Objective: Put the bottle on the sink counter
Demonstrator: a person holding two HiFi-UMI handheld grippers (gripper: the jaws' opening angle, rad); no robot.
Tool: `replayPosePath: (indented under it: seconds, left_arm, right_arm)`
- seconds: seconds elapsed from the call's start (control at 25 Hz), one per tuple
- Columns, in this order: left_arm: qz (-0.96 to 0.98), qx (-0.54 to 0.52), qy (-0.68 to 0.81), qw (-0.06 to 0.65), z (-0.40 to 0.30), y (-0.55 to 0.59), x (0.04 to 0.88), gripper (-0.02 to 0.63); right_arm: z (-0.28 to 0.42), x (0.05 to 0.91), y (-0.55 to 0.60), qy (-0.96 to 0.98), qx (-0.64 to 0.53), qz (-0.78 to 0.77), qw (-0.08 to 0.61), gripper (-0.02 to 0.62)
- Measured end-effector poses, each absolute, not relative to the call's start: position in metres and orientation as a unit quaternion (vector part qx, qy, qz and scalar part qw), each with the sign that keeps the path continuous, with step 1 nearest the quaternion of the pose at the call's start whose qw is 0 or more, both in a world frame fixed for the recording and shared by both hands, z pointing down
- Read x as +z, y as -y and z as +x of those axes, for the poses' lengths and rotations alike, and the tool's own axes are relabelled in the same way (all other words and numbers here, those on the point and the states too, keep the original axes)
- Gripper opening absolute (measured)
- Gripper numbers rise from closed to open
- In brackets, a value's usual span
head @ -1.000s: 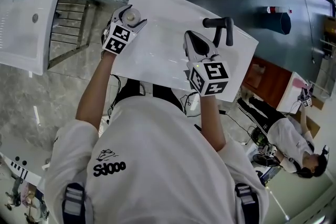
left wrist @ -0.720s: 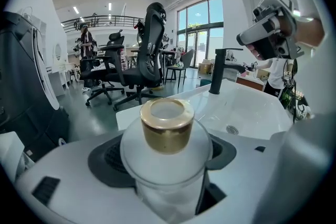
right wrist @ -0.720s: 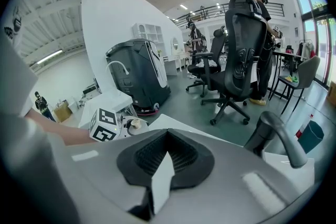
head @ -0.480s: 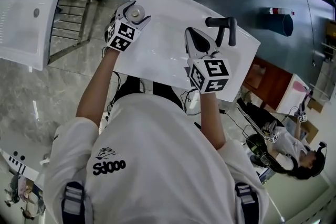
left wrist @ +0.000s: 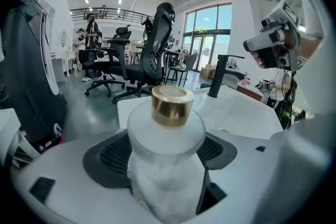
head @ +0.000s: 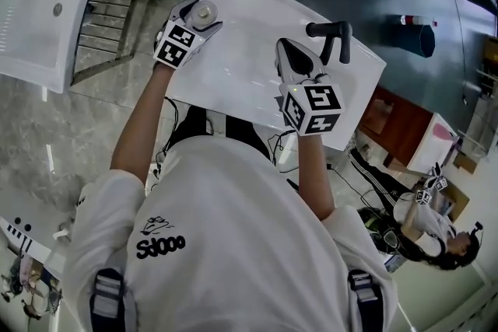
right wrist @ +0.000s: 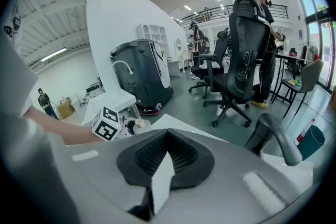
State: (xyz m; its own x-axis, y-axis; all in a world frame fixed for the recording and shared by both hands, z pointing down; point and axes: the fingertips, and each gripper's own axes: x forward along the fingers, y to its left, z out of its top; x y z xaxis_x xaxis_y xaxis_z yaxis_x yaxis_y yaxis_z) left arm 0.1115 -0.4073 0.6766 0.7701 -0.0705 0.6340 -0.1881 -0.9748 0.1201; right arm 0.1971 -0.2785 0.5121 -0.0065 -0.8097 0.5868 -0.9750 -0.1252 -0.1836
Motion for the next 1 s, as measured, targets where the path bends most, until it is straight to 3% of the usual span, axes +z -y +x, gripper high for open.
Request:
replayPosePath:
  seconds: [0.76, 1.0]
  left_arm:
    - [0.919, 0.358, 0.132, 0.103, 0.020, 0.383, 0.655, 0.349]
    - [0.932, 0.293, 0.178, 0.118, -0.010, 0.390, 0.602, 0.243]
  right_arm:
    - [0.200, 0.481, 0.254, 0.665, 0.247, 0.693, 0.126, 0.011]
    - [0.205, 0.453, 0.260, 0.676, 0.209, 0.696, 0.118, 0.011]
